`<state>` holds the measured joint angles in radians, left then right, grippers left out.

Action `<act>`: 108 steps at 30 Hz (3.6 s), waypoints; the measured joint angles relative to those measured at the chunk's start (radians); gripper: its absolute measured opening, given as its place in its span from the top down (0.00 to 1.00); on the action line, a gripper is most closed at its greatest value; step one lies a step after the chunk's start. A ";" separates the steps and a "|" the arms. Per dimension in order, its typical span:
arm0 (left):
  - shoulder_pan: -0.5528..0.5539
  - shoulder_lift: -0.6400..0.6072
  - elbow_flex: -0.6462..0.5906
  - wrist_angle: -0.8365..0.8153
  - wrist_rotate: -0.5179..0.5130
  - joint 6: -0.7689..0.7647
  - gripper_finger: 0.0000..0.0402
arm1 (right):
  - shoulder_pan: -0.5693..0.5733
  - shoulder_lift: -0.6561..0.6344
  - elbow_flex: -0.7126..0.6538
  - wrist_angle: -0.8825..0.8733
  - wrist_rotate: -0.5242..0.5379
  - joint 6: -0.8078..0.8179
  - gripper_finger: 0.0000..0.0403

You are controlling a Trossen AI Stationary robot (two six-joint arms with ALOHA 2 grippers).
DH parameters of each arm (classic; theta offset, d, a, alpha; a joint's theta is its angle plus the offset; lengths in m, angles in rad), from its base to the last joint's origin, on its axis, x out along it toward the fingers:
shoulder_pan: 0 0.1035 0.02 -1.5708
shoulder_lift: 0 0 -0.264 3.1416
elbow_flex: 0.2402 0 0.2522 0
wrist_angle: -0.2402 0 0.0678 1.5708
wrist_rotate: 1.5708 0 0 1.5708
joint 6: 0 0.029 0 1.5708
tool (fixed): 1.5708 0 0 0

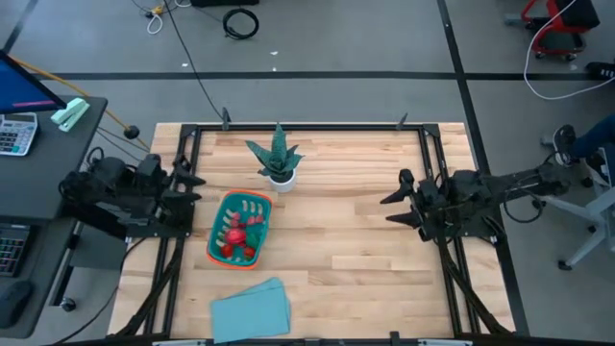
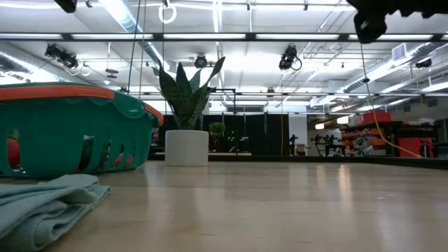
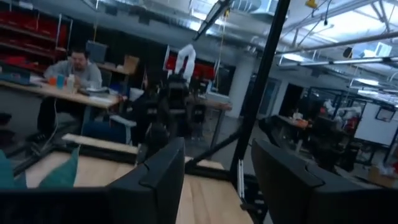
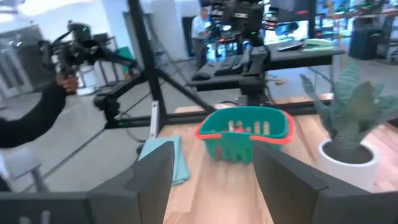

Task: Pick and placing Produce into tupperware
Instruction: Return to Home Position

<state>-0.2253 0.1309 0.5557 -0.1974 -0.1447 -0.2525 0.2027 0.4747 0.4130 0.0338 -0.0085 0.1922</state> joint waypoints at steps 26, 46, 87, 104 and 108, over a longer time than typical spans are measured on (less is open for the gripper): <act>-0.002 -0.128 -0.492 0.484 0.001 -0.076 0.52 | -0.006 -0.039 -0.390 0.572 0.018 -0.010 0.44; -0.002 -0.127 -0.465 0.477 0.086 -0.050 0.53 | -0.111 -0.347 -0.403 0.278 0.104 -0.015 0.44; 0.015 -0.125 -0.465 0.211 0.029 0.087 0.52 | -0.117 -0.342 -0.393 0.081 0.117 -0.144 0.44; 0.015 -0.125 -0.465 0.213 0.029 -0.046 0.52 | -0.117 -0.343 -0.390 0.082 0.116 -0.143 0.44; 0.011 -0.119 -0.468 0.189 0.034 0.002 0.54 | -0.117 -0.343 -0.388 0.082 0.116 -0.142 0.44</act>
<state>-0.2138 0.0119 0.0876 -0.0080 -0.1108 -0.2505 0.0860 0.1318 0.0250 0.1154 0.1078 0.0498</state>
